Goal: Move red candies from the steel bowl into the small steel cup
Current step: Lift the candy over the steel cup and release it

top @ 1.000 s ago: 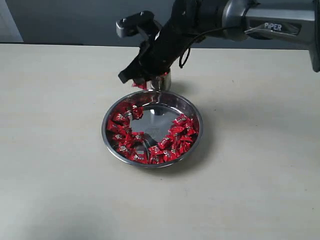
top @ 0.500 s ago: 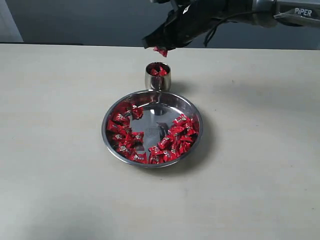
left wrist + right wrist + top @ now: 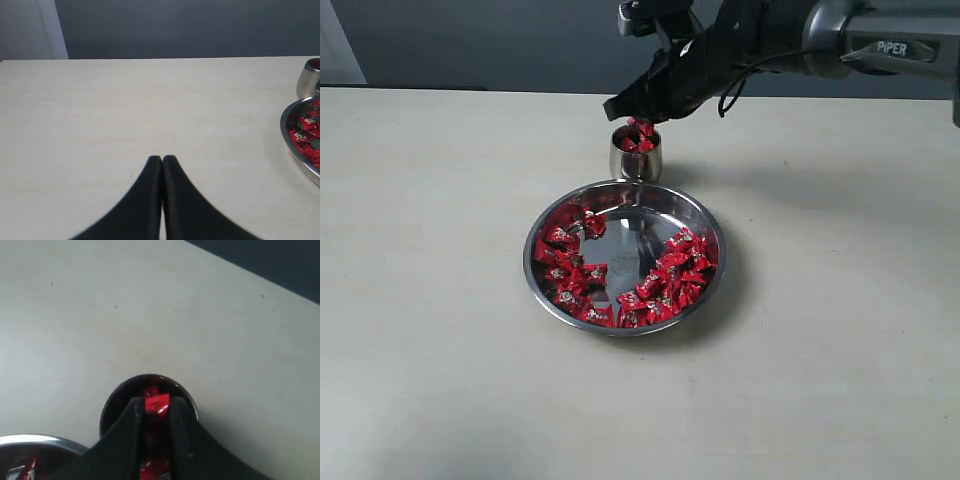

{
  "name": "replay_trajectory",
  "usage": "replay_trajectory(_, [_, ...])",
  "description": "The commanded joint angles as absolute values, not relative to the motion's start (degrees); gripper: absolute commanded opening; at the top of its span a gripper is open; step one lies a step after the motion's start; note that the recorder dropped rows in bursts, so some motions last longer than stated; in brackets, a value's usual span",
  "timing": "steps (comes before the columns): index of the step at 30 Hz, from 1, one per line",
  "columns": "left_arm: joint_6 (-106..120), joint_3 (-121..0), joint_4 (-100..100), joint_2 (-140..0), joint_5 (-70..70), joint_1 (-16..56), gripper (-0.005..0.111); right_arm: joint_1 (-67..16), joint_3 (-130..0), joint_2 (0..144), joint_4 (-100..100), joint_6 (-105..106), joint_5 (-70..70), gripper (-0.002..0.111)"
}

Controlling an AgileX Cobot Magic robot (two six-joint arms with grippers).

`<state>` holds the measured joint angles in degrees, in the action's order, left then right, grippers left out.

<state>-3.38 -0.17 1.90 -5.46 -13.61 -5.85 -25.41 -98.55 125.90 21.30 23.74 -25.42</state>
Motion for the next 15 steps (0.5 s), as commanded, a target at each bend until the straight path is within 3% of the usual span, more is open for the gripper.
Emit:
replay_trajectory(1, [-3.5, 0.0, 2.2, -5.1, -13.4, -5.6, 0.0, -25.2, -98.6, 125.9, 21.3, 23.9, -24.4, 0.029])
replay_trajectory(4, [-3.5, 0.0, 2.2, -5.1, -13.4, -5.6, 0.0, -25.2, -98.6, 125.9, 21.3, 23.9, -24.2, 0.037])
replay_trajectory(15, [-3.5, 0.0, 2.2, -5.1, -13.4, -5.6, 0.0, -25.6, -98.6, 125.2, 27.1, 24.7, -33.1, 0.037])
